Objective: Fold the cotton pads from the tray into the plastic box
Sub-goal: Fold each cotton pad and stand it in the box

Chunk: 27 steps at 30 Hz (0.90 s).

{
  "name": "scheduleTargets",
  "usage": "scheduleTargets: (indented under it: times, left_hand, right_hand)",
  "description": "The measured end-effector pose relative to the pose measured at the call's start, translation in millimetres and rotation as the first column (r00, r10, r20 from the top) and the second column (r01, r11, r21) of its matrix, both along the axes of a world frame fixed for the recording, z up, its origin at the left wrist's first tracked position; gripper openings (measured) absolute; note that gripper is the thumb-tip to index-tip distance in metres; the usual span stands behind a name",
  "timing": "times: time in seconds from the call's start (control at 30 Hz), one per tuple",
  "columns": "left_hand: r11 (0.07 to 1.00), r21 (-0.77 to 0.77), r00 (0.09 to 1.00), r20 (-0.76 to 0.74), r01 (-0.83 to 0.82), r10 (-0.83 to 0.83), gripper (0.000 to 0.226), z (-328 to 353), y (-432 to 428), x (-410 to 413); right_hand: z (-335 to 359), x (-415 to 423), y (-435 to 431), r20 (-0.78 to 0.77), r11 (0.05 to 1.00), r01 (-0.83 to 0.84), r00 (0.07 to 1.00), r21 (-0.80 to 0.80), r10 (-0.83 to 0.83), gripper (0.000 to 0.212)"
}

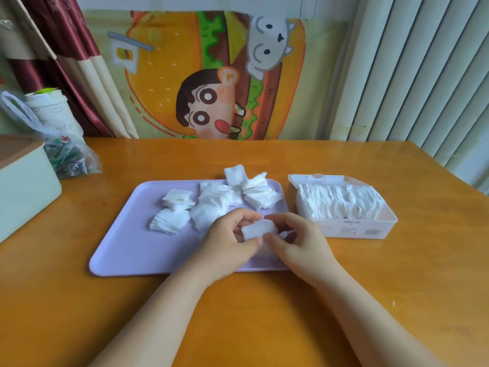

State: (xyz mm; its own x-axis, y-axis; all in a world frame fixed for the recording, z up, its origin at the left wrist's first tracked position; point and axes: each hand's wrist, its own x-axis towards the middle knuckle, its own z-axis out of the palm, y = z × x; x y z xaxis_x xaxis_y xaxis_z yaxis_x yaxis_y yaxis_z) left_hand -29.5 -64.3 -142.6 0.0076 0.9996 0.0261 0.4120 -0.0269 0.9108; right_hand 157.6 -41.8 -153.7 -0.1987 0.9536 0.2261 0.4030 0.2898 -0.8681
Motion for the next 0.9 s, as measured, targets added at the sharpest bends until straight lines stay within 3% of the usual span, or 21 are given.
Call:
scheduleTargets:
  times: [0.17, 0.33, 0.6, 0.9]
  left_hand:
    - [0.999, 0.007, 0.999, 0.028, 0.045, -0.045, 0.054, -2, -1, -5]
    - [0.994, 0.064, 0.994, 0.061, 0.086, -0.09, 0.049, 0, -1, -2]
    - [0.99, 0.129, 0.972, 0.219, 0.057, -0.085, 0.045, -2, 2, -3]
    - [0.995, 0.1, 0.958, 0.282, 0.026, -0.053, 0.038, -4, 1, -5]
  right_hand:
    - [-3, 2, 1, -0.236, 0.998, 0.007, 0.972, -0.063, -0.021, 0.008]
    - [-5, 5, 3, -0.409, 0.995, -0.028, 0.913, -0.099, -0.015, 0.01]
    - [3, 9, 0, -0.398, 0.989, -0.117, 0.915, -0.094, 0.071, 0.015]
    - [4, 12, 2, -0.552, 0.981, -0.008, 0.828, -0.196, -0.103, 0.025]
